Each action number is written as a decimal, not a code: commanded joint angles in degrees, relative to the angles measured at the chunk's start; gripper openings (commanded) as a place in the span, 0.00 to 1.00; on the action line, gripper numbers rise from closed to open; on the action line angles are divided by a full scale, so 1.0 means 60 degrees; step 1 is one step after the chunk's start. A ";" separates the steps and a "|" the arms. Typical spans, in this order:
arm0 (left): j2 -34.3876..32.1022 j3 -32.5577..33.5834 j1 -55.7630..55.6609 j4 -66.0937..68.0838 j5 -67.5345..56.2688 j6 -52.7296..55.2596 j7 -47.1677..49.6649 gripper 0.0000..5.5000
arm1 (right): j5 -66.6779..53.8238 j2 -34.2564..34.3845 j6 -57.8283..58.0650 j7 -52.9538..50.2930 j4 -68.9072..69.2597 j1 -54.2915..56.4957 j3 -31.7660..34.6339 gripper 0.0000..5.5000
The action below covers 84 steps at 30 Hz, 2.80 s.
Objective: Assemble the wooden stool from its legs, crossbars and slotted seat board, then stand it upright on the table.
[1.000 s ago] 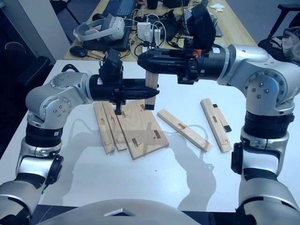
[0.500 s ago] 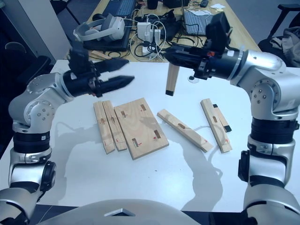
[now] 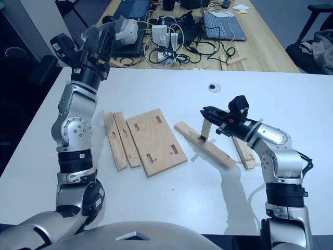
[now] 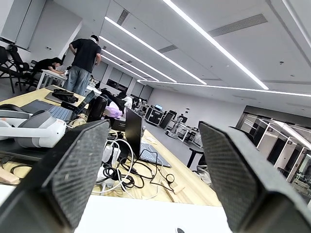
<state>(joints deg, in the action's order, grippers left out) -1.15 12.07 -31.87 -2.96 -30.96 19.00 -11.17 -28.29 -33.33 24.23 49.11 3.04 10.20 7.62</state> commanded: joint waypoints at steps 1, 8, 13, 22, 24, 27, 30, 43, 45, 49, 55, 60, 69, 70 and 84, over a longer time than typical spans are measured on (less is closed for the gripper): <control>0.0059 -0.0154 0.0162 -0.0082 0.0078 0.0112 0.0192 0.61 | -0.0076 0.0232 -0.0170 0.0027 -0.0279 0.0030 0.0076 0.07; -0.0035 -0.0147 0.0149 -0.0027 0.0021 0.0195 0.0288 0.61 | -0.0104 0.0327 -0.0133 0.0074 -0.0266 -0.0195 0.0143 0.07; -0.0143 -0.0069 0.0078 0.0005 0.0002 0.0246 0.0339 0.61 | 0.0192 0.0450 -0.0513 0.0112 -0.0500 -0.0416 -0.0074 0.07; 0.0061 -0.0327 -0.0224 -0.0096 0.0002 0.0459 0.0634 0.61 | 0.1458 0.1678 -0.3497 -0.0842 -0.2076 -0.0082 -0.0495 0.07; 0.0088 -0.0429 -0.0236 -0.0149 -0.0003 0.0553 0.0623 0.61 | 0.1624 0.2101 -0.4224 -0.1314 -0.2811 0.0153 -0.0333 0.07; 0.0074 -0.0500 -0.0220 -0.0230 -0.0043 0.0677 0.0598 0.61 | 0.1612 0.2576 -0.4797 -0.1642 -0.3977 0.0562 -0.0211 0.07; 0.0136 -0.0564 -0.0220 -0.0275 -0.0046 0.0768 0.0641 0.61 | 0.1833 0.2797 -0.5467 -0.1836 -0.5392 0.1132 -0.0217 0.07; 0.0526 -0.0585 -0.0033 -0.0198 -0.0017 0.0684 0.0790 0.61 | 0.1763 0.2774 -0.5342 -0.2062 -0.6332 0.1862 -0.0118 0.07; 0.0568 -0.0572 0.0058 -0.0200 0.0010 0.0649 0.0784 0.61 | 0.1937 0.2654 -0.5004 -0.2140 -0.5848 0.1719 -0.0255 0.07; 0.0787 -0.0511 0.0296 0.0148 -0.0160 0.0490 0.0506 0.61 | 0.2358 0.2433 -0.4998 -0.2809 -0.5731 0.1671 -0.0105 0.21; 0.0961 -0.0377 0.0237 0.0491 -0.0265 0.0221 0.0337 0.61 | 0.2399 0.2286 -0.5006 -0.2950 -0.5314 0.1921 0.0028 0.38; 0.1065 -0.0232 0.0239 0.0619 -0.0424 0.0086 0.0244 0.61 | 0.2147 0.1887 -0.4951 -0.2575 -0.5275 0.2294 0.0339 0.53; 0.1152 -0.0076 0.0360 0.0785 -0.0720 0.0012 0.0094 0.61 | 0.1257 0.1625 -0.3740 -0.2280 -0.3586 0.3292 0.0623 0.69; 0.1154 -0.0081 0.0380 0.0789 -0.0715 0.0002 0.0087 0.61 | 0.1119 0.1650 -0.3506 -0.2302 -0.3452 0.3637 0.0624 0.69; 0.1188 -0.0193 0.0446 0.0333 -0.0803 0.0174 0.0283 0.61 | 0.0455 0.1891 -0.0948 -0.0143 -0.8133 0.4474 0.0506 0.69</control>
<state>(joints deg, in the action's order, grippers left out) 6.22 11.07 -29.54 -0.45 -35.52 19.22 -10.16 -27.53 -23.26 17.59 49.45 -41.29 39.53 10.73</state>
